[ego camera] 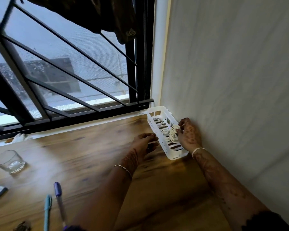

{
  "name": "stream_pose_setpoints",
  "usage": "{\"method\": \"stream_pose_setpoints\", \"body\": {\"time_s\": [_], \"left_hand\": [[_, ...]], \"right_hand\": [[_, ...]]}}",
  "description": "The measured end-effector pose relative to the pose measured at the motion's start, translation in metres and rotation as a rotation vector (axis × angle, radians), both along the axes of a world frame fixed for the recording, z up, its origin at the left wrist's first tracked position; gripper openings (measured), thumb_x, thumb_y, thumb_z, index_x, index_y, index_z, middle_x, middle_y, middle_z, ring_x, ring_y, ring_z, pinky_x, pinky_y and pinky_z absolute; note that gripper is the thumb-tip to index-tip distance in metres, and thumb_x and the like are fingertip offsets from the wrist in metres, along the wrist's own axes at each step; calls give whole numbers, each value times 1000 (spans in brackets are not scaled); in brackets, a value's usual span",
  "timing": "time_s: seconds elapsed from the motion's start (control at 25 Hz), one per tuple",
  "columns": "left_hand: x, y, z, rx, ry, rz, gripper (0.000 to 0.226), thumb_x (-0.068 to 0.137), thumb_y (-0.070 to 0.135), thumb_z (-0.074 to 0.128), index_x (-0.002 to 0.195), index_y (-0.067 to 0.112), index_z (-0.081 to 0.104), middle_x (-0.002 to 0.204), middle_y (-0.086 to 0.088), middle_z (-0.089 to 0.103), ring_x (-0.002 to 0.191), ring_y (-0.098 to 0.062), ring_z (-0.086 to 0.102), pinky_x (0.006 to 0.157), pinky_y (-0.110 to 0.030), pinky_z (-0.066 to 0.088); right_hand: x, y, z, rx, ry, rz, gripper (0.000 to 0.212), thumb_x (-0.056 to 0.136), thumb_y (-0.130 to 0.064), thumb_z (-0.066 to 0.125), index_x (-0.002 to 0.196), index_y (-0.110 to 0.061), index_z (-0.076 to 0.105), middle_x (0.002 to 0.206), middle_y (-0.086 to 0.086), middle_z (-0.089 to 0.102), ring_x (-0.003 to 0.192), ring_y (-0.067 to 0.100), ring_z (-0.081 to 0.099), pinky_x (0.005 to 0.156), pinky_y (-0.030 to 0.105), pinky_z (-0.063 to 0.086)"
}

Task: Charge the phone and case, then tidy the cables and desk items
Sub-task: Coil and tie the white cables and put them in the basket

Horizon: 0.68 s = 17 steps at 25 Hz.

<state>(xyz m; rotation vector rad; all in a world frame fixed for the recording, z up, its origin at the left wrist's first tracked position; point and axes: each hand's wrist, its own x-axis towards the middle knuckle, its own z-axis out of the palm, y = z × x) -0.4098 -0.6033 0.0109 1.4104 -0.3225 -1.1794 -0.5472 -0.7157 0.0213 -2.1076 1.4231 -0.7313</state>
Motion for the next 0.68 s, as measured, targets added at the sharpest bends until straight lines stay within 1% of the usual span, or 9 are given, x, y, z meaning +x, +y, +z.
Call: {"method": "stream_pose_setpoints", "body": {"time_s": [0.08,0.2,0.28,0.36,0.44,0.52,0.6,0.68], "left_hand": [[1,-3,-4,37,6,13,19,97,11,50,109,4,62,98,-9,69,89,-24,66,78,-33,56],[3,-7,-10,73,26,38,16,96,11,50,108,5,61,100,-10,66,82,-23,64,81,-39,55],[3,-5,-12,106,57,43,18,96,12,51,110,5,61,102,-13,65,78,-24,63,76,-41,55],[2,-3,-14,128,82,43,21,96,12,51,113,4,60,103,-15,63,74,-23,62,67,-39,54],[2,-2,-14,137,90,42,22,96,12,51,115,3,59,105,-15,63,71,-23,61,64,-38,54],[3,-1,-13,134,91,44,23,96,11,52,116,2,59,106,-17,62,71,-23,60,66,-39,55],[5,2,-11,123,91,52,24,96,11,52,116,1,59,108,-18,62,75,-24,61,73,-42,55],[6,4,-10,119,76,51,24,95,10,52,116,2,59,110,-17,63,81,-25,62,80,-44,55]], "right_hand": [[1,1,-4,-2,121,29,19,88,-15,61,102,-19,50,102,9,65,94,30,62,81,33,50],[2,1,-10,82,258,105,23,85,-15,63,105,-17,51,108,10,65,100,31,61,85,34,49],[3,1,-13,92,309,117,26,81,-13,67,104,-17,55,110,9,64,102,30,60,85,31,48],[4,1,-15,97,344,125,29,77,-13,72,102,-17,58,110,8,64,102,28,60,85,29,47],[5,1,-16,103,372,147,31,73,-14,76,100,-17,61,109,7,65,102,27,60,86,29,48],[5,0,-17,98,366,132,25,76,-15,74,99,-17,64,110,6,66,102,26,61,89,29,49],[5,2,-17,95,326,118,18,81,-14,70,98,-17,67,109,7,68,98,26,65,91,33,53],[4,4,-16,83,316,117,19,82,-13,68,101,-17,68,109,8,68,98,26,65,92,36,53]]}}
